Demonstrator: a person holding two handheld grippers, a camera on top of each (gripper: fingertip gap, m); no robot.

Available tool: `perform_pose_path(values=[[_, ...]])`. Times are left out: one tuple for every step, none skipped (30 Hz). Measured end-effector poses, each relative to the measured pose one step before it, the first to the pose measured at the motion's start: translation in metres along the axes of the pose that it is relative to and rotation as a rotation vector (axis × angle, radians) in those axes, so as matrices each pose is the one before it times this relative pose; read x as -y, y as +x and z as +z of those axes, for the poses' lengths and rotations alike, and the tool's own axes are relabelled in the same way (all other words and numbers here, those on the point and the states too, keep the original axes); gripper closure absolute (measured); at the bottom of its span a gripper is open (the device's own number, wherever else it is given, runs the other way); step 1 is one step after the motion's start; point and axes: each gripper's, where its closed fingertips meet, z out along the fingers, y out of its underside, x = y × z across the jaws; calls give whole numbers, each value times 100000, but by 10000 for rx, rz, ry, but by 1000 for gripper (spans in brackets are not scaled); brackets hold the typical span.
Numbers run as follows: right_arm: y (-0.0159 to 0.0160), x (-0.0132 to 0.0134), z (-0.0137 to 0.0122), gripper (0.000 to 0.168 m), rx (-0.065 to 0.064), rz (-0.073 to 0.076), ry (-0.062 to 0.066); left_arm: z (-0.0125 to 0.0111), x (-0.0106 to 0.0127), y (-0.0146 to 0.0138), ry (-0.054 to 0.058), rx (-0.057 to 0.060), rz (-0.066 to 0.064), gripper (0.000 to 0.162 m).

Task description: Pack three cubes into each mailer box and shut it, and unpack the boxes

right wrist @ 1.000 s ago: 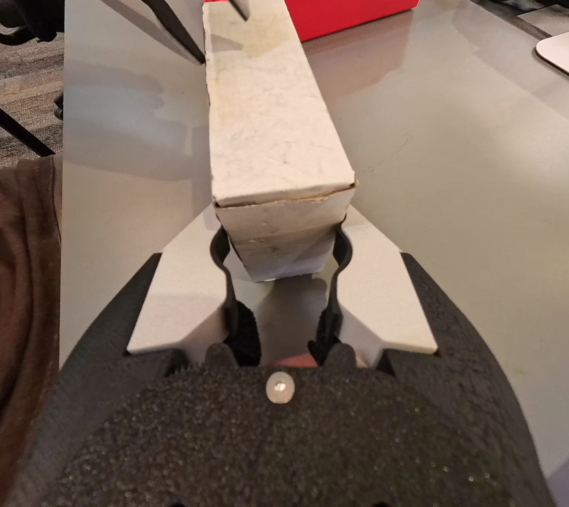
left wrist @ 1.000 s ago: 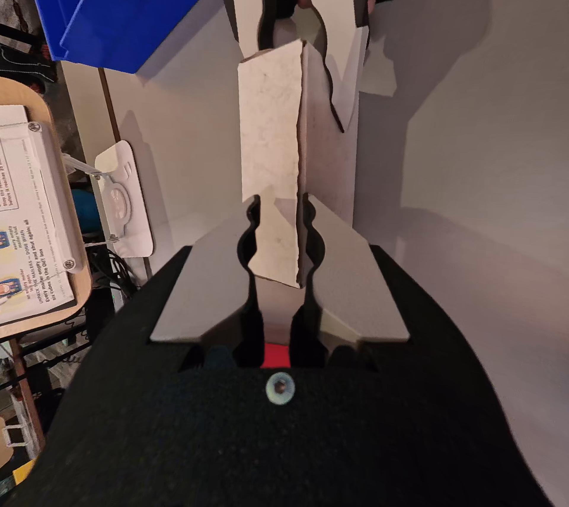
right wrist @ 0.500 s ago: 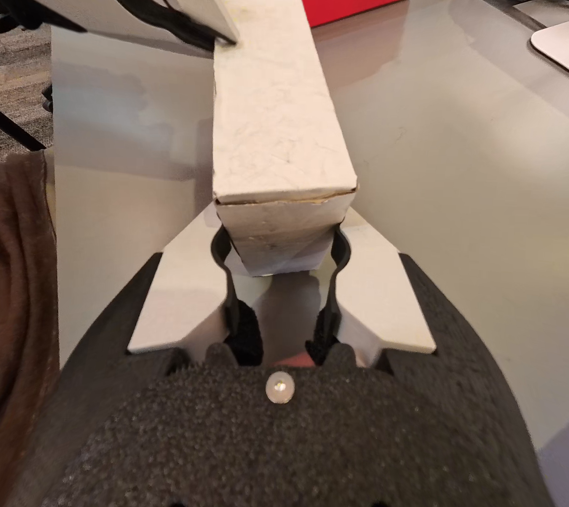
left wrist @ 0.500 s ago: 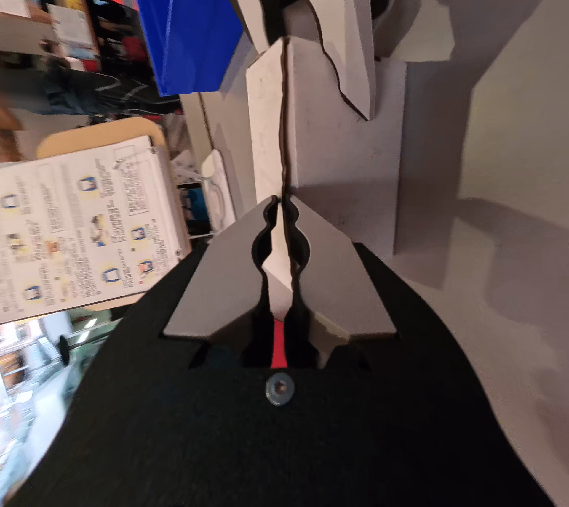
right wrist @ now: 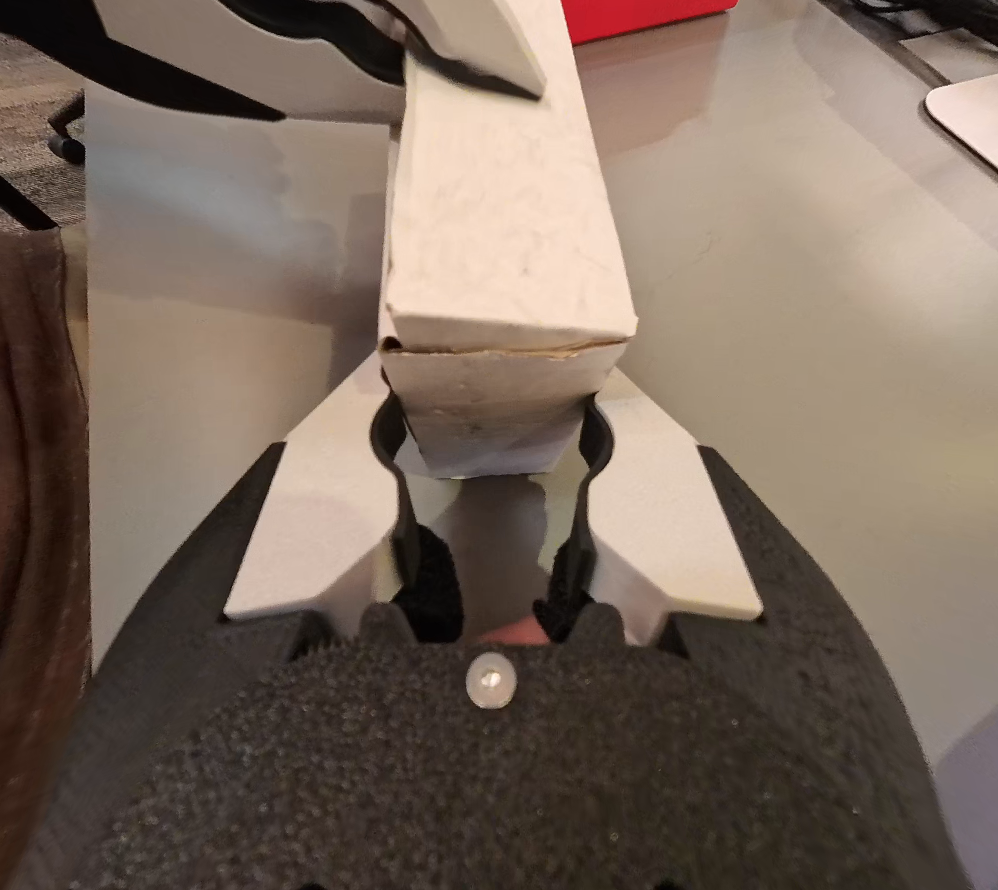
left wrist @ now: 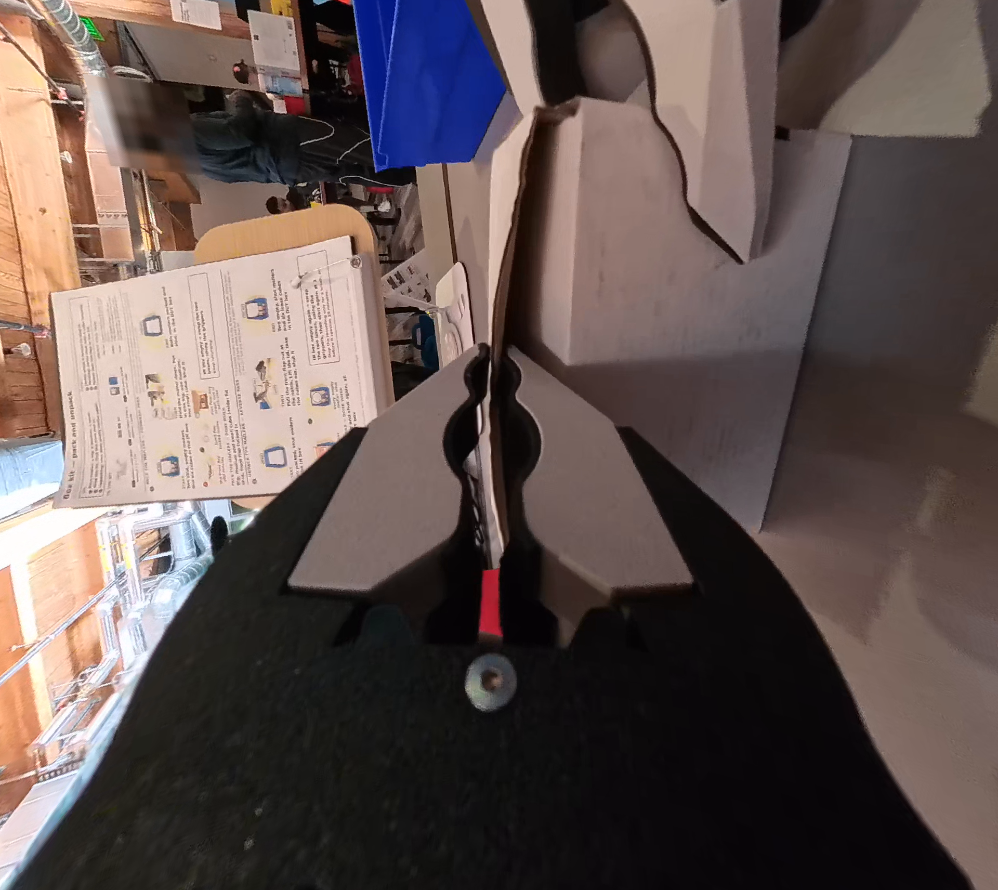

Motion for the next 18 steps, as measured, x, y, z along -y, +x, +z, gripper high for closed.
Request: perform_pose_path(values=[[13,10,35,104,-20,21,-24,220,-12,-71,-86,8,-70,162],[114,-43,17,104,16,134,-7,219,-16,-52,-107,-36,-60,162],[139,17,3,104,23,127,50,168,-29,-54,-79,-64,-33,162],[182,82,60,104,-49,76,87,145,-89,-57,-106,-47,24,162],[288,154,136,103,-164,100,136,173,-198,-128,-175,64,10,162],[203,137,149,103,-122,140,112,178,-200,-113,-166,91,-3,162],[118,160,89,102,-31,179,132,127,-141,-100,-112,14,15,162],[-56,406,21,95,143,269,285,108,-103,-188,-69,54,-37,162],[-249,627,-49,83,318,489,399,97,-131,-265,-115,108,-71,162],[-17,611,-113,78,193,547,355,23,-48,-266,-67,145,-50,162],[216,464,-71,80,43,445,259,16,-13,-102,-57,80,-35,162],[238,203,61,90,-30,179,99,36,65,334,-22,-192,-20,162],[165,-41,176,92,-144,-162,-49,38,134,299,-7,-134,3,162],[307,-78,139,93,-387,-392,-73,25,-5,31,-119,5,72,162],[182,-142,50,96,-321,-532,-104,-22,-12,22,-78,-121,15,162],[-32,-96,-59,95,-76,-399,-51,-101,16,44,23,-278,-140,162],[-86,-25,-130,96,51,-273,-17,-160,115,51,129,-400,-376,162],[-52,-1,-119,96,-15,-425,-16,-215,144,-30,144,-419,-485,162]])
